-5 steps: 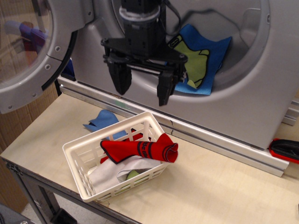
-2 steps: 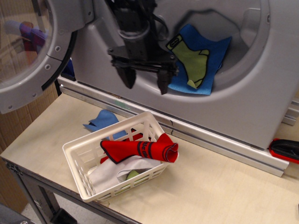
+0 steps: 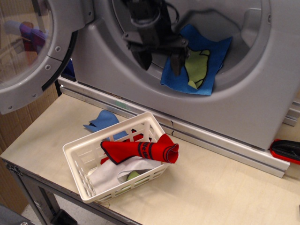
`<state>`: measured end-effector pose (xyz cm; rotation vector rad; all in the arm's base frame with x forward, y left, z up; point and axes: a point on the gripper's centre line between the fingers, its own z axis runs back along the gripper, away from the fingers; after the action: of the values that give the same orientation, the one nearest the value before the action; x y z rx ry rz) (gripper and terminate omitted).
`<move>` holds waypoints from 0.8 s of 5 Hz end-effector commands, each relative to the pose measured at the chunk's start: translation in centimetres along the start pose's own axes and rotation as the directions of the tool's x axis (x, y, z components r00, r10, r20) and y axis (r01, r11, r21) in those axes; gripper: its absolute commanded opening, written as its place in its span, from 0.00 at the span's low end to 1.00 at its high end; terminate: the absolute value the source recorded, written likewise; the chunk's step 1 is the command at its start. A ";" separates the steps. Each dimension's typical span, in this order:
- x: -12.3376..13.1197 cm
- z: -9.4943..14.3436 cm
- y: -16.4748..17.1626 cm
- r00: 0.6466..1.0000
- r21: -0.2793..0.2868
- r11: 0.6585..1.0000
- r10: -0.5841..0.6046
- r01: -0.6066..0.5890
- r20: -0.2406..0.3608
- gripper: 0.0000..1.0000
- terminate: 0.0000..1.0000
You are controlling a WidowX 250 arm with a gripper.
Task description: Take clothes out of laundry machine
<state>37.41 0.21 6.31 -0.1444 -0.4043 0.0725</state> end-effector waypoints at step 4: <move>3.5 -2.2 -0.4 0.988 -0.165 0.986 0.015 0.010 0.151 1.00 0.00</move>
<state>41.06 -0.31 4.16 -0.3134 -0.5295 0.0548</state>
